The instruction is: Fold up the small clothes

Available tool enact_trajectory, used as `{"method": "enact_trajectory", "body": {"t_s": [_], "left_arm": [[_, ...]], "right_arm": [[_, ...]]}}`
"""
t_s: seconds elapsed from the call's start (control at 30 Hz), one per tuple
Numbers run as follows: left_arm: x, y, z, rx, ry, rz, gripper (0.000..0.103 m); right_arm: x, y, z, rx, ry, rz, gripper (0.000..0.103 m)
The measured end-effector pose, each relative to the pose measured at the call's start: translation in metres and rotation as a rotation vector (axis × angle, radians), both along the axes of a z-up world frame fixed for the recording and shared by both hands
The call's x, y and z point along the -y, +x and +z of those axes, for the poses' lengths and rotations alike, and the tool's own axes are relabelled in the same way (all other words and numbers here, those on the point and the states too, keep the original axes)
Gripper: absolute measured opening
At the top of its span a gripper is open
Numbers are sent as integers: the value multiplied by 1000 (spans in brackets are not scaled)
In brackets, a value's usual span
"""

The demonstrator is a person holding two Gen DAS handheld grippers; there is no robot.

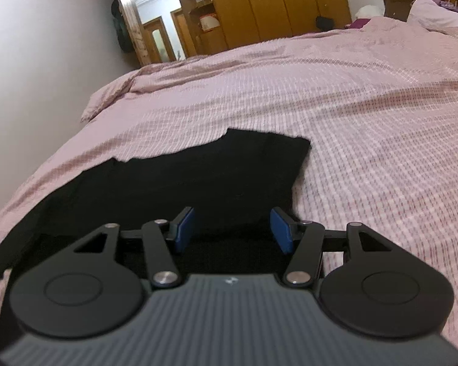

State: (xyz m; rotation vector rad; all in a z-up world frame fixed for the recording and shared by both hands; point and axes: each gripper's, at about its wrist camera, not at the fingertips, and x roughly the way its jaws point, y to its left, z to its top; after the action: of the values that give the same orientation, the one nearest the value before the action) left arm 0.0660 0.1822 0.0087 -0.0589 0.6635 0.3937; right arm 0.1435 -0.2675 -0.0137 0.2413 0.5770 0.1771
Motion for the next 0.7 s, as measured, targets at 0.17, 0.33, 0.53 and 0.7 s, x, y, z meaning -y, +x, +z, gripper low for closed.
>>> {"method": "enact_trajectory", "body": {"t_s": [0.17,0.33,0.53,0.7], "left_arm": [[-6,-13,-12,-44,-9,-27,79],[-13,-16,-29,-99,51,-5,79],[-30,-19,-47,-83,77,30,86],[-44,-11,-56,-44,97,84,89]], "right_arm": [[-7,-10,-10,-46,-10,6,57],[-13,-14,-20,-84,-14,-7,57],[-19,-13,-29,-115,-31,-32,57],[-24,-14,-31,-114,-51,-50,58]]}}
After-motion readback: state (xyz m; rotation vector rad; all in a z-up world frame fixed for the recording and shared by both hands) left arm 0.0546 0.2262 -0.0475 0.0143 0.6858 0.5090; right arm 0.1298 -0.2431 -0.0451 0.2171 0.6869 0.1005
